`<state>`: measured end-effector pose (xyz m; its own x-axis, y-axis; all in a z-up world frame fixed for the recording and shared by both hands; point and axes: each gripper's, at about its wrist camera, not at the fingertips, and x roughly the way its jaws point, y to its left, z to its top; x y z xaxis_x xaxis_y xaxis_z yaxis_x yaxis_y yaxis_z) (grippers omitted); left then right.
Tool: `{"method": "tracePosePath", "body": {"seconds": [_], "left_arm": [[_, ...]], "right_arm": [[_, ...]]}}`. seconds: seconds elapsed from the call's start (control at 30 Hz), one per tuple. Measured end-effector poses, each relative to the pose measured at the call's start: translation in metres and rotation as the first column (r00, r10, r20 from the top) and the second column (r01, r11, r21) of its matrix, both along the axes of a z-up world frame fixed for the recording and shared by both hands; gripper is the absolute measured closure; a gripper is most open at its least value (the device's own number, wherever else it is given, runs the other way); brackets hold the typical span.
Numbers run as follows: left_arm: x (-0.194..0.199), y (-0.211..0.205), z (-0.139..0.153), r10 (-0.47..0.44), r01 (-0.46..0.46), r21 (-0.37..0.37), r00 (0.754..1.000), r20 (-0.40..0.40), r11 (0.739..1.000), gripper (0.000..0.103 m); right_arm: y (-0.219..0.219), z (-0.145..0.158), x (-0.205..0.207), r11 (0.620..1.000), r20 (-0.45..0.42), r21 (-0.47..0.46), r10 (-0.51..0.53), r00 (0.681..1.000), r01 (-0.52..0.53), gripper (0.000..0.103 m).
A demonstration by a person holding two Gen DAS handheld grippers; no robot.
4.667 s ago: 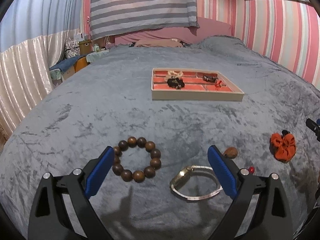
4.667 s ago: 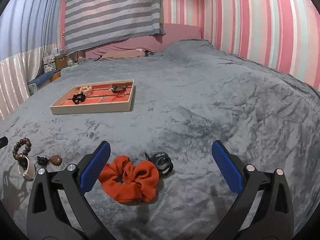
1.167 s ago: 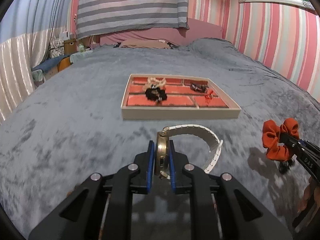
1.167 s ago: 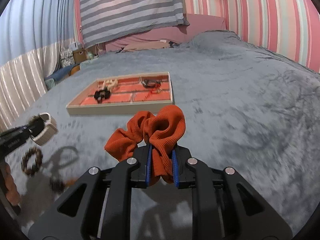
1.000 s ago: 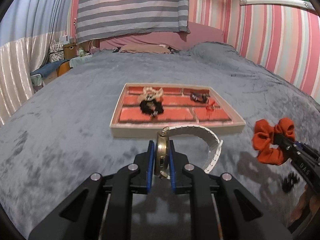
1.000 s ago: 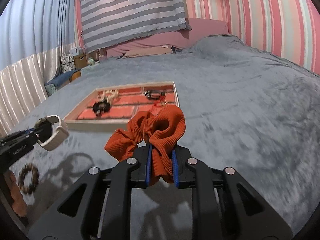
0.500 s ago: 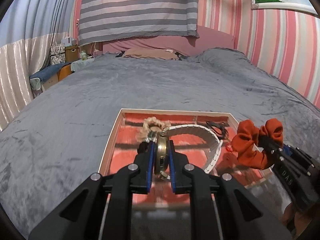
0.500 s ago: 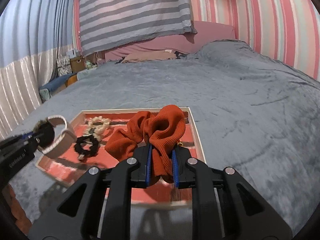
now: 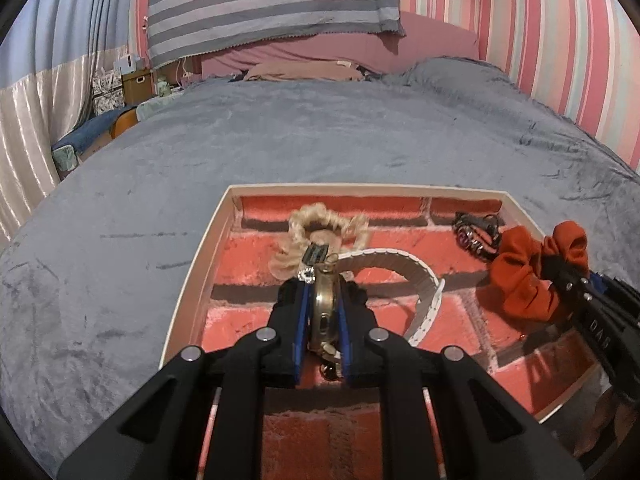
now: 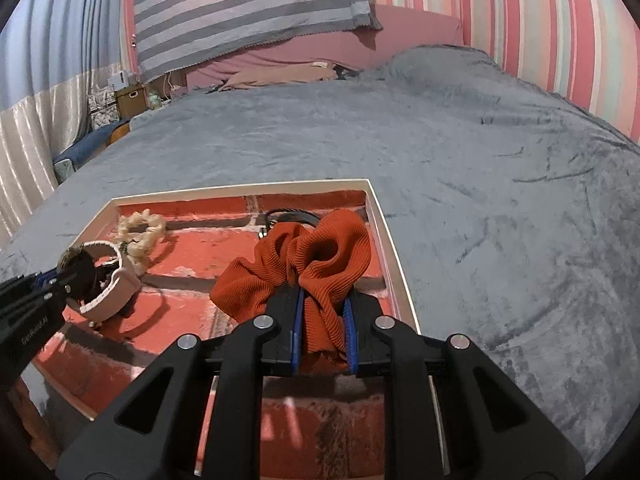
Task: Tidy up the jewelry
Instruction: 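Carry the watch and scrunchie into the brick-lined tray and open both tools, then withdraw both tools from the tray toward the remaining jewelry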
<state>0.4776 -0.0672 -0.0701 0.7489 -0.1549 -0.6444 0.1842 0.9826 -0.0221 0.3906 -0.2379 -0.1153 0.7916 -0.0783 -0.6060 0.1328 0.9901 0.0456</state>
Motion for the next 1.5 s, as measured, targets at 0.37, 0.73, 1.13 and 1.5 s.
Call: {"method": "tracePosePath", "body": {"seconds": [0.37, 0.73, 1.13, 1.5], "left_arm": [[0.004, -0.004, -0.011, 0.006, -0.005, 0.03, 0.999, -0.036, 1.0, 0.085], [-0.016, 0.0, 0.026, 0.014, -0.014, 0.02, 1.0, 0.012, 1.0, 0.053], [-0.122, 0.036, 0.116, -0.026, 0.015, 0.066, 0.983, 0.182, 0.998, 0.014], [-0.223, 0.105, 0.119, -0.003, 0.0, 0.013, 0.979, 0.202, 1.0, 0.007]], "right_arm": [[-0.002, -0.014, 0.012, 1.0, -0.092, 0.002, -0.004, 0.996, 0.004, 0.082], [-0.01, 0.008, -0.008, 0.999, -0.065, 0.043, 0.02, 0.998, -0.017, 0.045], [0.001, 0.092, -0.106, 1.0, 0.086, -0.023, 0.014, 0.996, -0.012, 0.004], [0.035, 0.094, -0.21, 1.0, 0.105, 0.0, -0.018, 0.994, 0.018, 0.004]]}}
